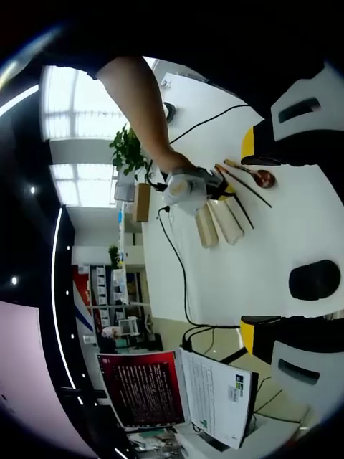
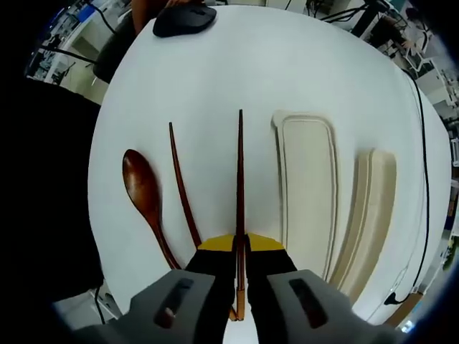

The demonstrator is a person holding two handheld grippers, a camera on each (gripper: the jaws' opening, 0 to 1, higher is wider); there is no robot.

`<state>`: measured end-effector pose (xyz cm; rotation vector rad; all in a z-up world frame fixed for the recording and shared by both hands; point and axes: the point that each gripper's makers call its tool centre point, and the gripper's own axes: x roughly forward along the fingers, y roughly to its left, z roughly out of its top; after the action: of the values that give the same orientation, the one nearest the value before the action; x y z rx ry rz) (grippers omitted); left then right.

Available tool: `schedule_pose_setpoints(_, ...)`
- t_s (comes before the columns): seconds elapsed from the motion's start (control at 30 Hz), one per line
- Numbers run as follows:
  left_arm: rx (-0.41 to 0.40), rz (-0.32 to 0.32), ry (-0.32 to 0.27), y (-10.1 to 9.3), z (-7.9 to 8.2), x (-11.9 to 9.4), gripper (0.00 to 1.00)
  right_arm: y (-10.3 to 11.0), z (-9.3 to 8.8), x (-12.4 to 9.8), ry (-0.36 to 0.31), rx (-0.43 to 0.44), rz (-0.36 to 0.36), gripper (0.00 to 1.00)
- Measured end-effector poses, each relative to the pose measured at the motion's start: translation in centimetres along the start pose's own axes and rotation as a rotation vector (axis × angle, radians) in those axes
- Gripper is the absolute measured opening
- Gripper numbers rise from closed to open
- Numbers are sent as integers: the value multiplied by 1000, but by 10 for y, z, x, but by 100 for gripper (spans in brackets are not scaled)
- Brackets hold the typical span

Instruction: Arrange the utensils inside the cutlery case until each visible utensil rests in its matching compartment.

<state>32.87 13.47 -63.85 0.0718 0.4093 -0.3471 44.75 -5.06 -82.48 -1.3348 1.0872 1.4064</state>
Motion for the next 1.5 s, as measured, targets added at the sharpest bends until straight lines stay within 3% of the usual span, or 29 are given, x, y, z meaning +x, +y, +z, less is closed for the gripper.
schedule_pose_setpoints(0.27,22,-14,25,3,-6,1,88,-3,-2,1,-12,12,7,1)
schedule_pose_setpoints(0.9,34,-26,32,-16,3,7,87,-1,-1,2,-11,33,-17,0)
schedule_pose_setpoints(1.13,45,-36,35,-20,7,10,87,-1,0,3,36,-19,-38,1)
schedule_pose_setpoints(1.5,53,-42,37,-28,9,9,87,-4,-1,3,40,5,-45,0)
